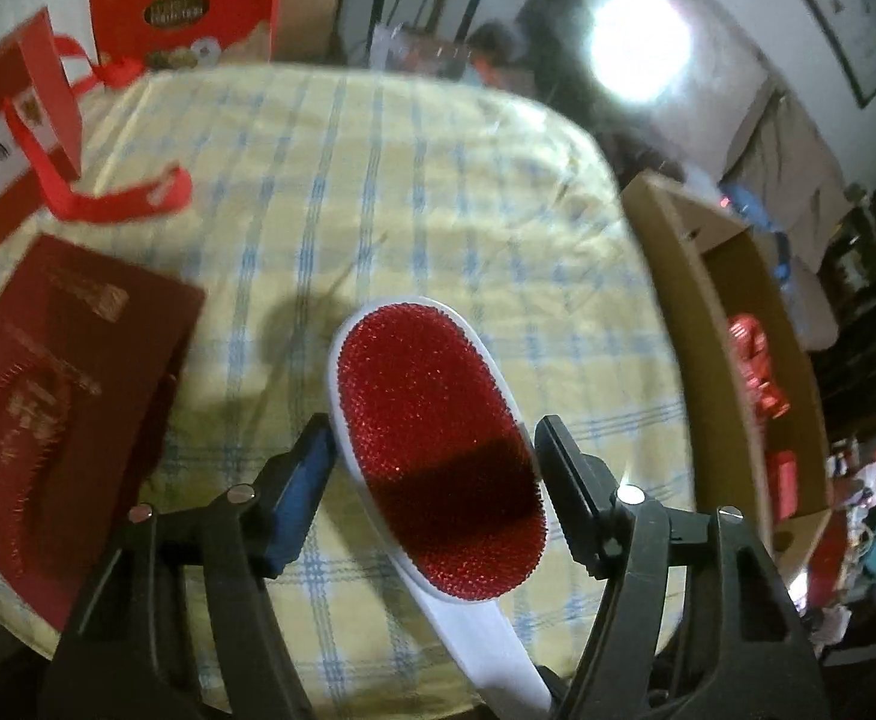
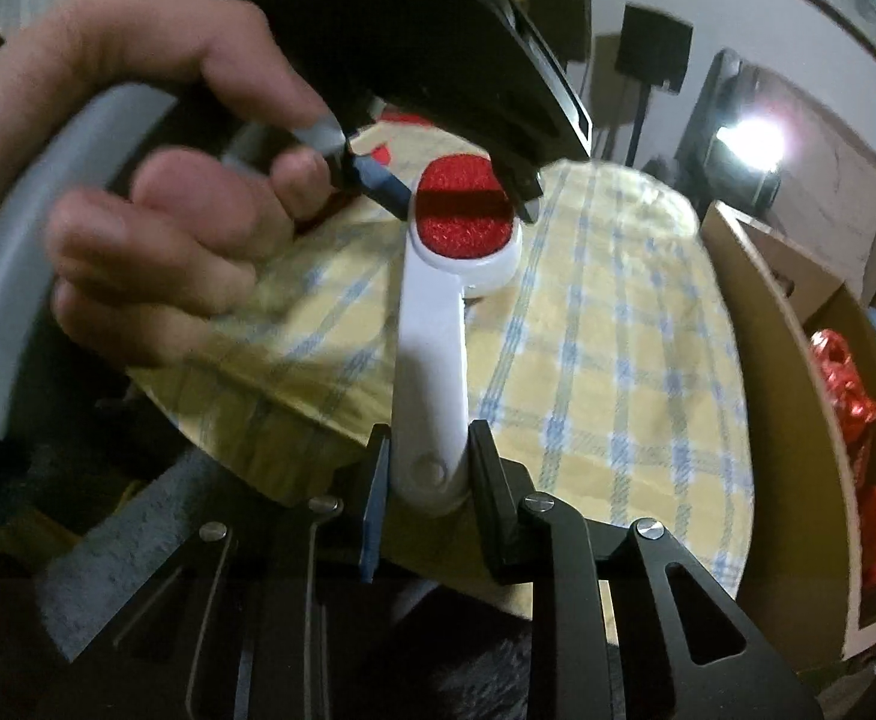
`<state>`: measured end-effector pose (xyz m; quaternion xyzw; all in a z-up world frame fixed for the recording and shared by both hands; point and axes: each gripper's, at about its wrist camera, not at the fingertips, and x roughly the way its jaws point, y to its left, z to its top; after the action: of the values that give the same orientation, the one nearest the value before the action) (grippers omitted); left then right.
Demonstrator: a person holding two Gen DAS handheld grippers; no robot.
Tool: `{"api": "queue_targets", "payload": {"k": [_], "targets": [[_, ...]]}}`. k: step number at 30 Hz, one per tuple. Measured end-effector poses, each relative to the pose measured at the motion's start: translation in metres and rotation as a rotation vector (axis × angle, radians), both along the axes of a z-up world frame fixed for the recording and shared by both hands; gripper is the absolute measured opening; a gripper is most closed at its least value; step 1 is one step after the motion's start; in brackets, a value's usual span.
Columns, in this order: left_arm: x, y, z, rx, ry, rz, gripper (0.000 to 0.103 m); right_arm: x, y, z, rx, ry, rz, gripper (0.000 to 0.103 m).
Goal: Organize objects
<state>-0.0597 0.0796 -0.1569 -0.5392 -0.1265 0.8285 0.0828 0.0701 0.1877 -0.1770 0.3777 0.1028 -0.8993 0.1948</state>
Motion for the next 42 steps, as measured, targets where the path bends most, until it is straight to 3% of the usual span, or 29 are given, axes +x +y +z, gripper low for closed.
{"api": "queue_targets", "payload": {"k": [3, 5, 7, 9, 13, 17, 19, 22, 26, 28, 33, 35, 36, 37, 42], "targets": [[0.006, -0.002, 0.022, 0.044, 0.046, -0.001, 0.06, -0.003, 0.0, 0.001, 0.022, 0.01, -0.013, 0.024], [0.009, -0.002, 0.034, 0.067, 0.069, -0.017, 0.049, -0.009, 0.005, 0.002, 0.016, 0.004, -0.026, 0.024], [0.012, 0.002, 0.041, 0.058, 0.083, -0.038, 0.029, -0.013, 0.012, 0.002, 0.004, 0.0, -0.064, 0.024], [0.011, 0.007, 0.037, 0.027, 0.077, -0.065, 0.029, -0.019, 0.017, 0.002, 0.005, -0.005, -0.077, 0.024], [-0.001, 0.013, 0.007, 0.044, -0.023, -0.053, 0.029, -0.023, 0.022, -0.005, 0.013, -0.048, -0.083, 0.024], [-0.009, 0.013, -0.017, 0.004, -0.085, -0.047, 0.04, -0.023, 0.022, -0.004, 0.033, -0.069, -0.074, 0.024], [-0.013, 0.014, -0.018, -0.026, -0.085, -0.041, 0.059, -0.025, 0.023, -0.003, 0.031, -0.079, -0.072, 0.024], [-0.024, 0.026, -0.022, -0.056, -0.122, -0.08, 0.074, -0.028, 0.024, -0.004, 0.029, -0.086, -0.068, 0.024], [-0.033, 0.043, -0.032, -0.061, -0.167, -0.105, 0.083, -0.029, 0.026, -0.004, 0.026, -0.087, -0.063, 0.024], [-0.034, 0.058, -0.036, -0.106, -0.166, -0.14, 0.095, -0.031, 0.027, -0.004, 0.022, -0.088, -0.061, 0.024], [-0.031, 0.081, -0.045, -0.26, -0.143, -0.183, 0.098, -0.037, 0.031, -0.005, 0.009, -0.096, -0.059, 0.024], [-0.028, 0.082, -0.045, -0.283, -0.124, -0.178, 0.093, -0.039, 0.033, -0.005, 0.006, -0.098, -0.059, 0.024], [-0.025, 0.082, -0.044, -0.314, -0.099, -0.179, 0.082, -0.04, 0.033, -0.005, 0.005, -0.098, -0.06, 0.024], [-0.024, 0.083, -0.041, -0.302, -0.073, -0.19, 0.071, -0.041, 0.034, -0.005, 0.003, -0.1, -0.061, 0.025], [-0.02, 0.081, -0.04, -0.282, -0.066, -0.189, 0.07, -0.046, 0.033, -0.006, -0.003, -0.104, -0.058, 0.026]]}}
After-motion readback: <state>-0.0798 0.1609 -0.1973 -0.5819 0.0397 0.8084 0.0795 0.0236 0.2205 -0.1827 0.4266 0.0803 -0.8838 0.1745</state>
